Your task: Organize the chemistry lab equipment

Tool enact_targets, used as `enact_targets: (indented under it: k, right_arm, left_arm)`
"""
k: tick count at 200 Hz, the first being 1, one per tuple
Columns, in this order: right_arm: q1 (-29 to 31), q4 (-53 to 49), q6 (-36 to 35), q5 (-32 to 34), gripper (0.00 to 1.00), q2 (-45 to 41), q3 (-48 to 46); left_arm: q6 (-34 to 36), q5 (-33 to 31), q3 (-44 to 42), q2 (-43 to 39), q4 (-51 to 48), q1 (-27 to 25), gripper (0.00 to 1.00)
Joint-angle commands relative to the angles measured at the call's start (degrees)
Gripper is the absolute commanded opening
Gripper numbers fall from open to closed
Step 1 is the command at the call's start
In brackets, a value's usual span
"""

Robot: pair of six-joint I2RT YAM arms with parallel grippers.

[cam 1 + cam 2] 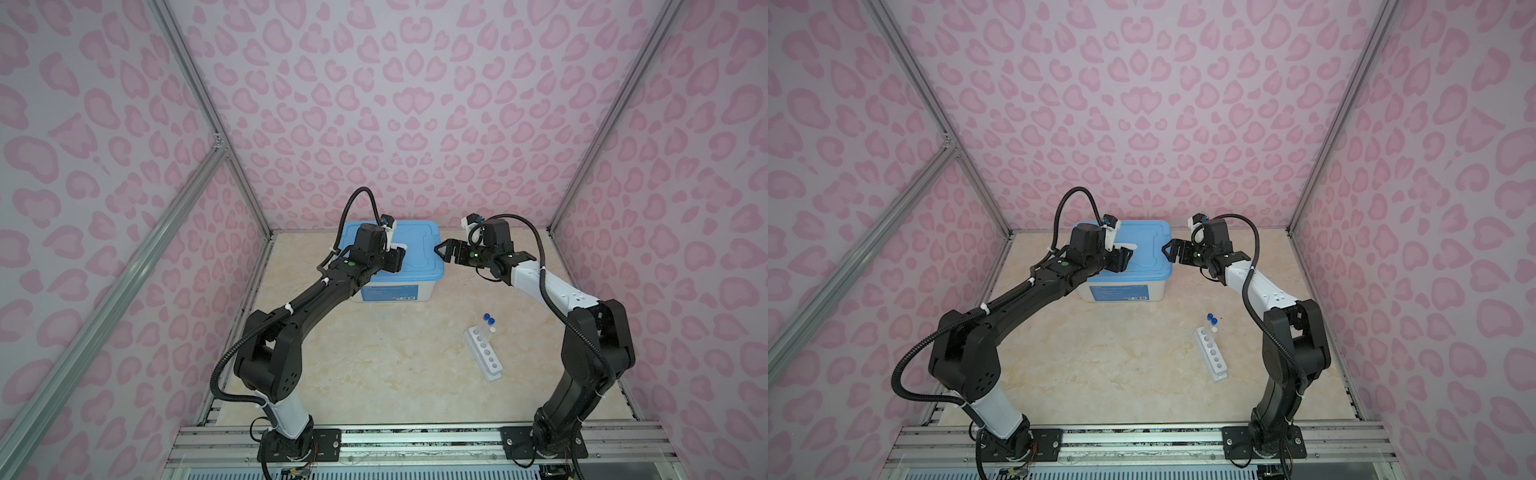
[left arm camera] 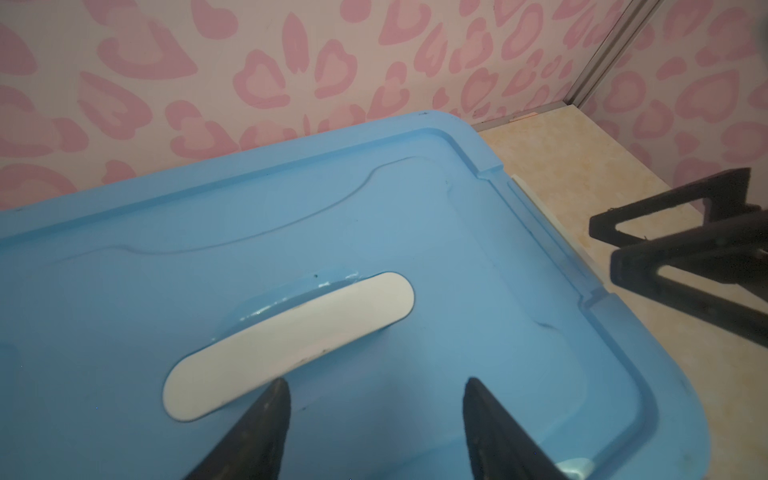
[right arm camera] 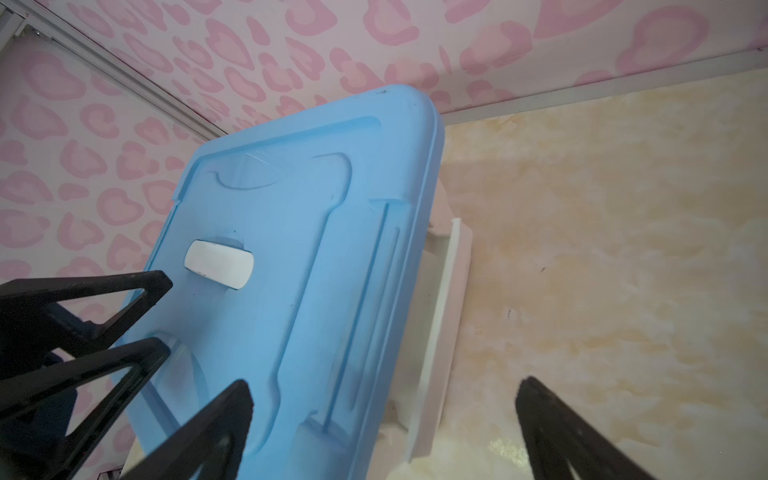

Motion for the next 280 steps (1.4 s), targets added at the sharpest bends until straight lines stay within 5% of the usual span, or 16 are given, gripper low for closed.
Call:
enact_targets:
  k: [1, 131, 280]
  right_arm:
    - [-0.1, 4.0, 2.0, -2.5, 0.95, 1.3, -1.2]
    - [0.1, 9.8, 6.3, -3.7, 0.8, 5.4, -2.7]
    - [3.4, -0.7, 1.9, 5.5, 0.63, 5.0, 1.4]
  left_arm:
    - [0.1, -0.4, 0.9, 0.9, -0.3, -0.2, 0.68]
    - [0.3, -1.7, 0.2, 3.0, -0.2, -0.6, 0.66]
    - [-0.2, -1.1, -1.2, 2.6, 1.4, -0.5, 0.66]
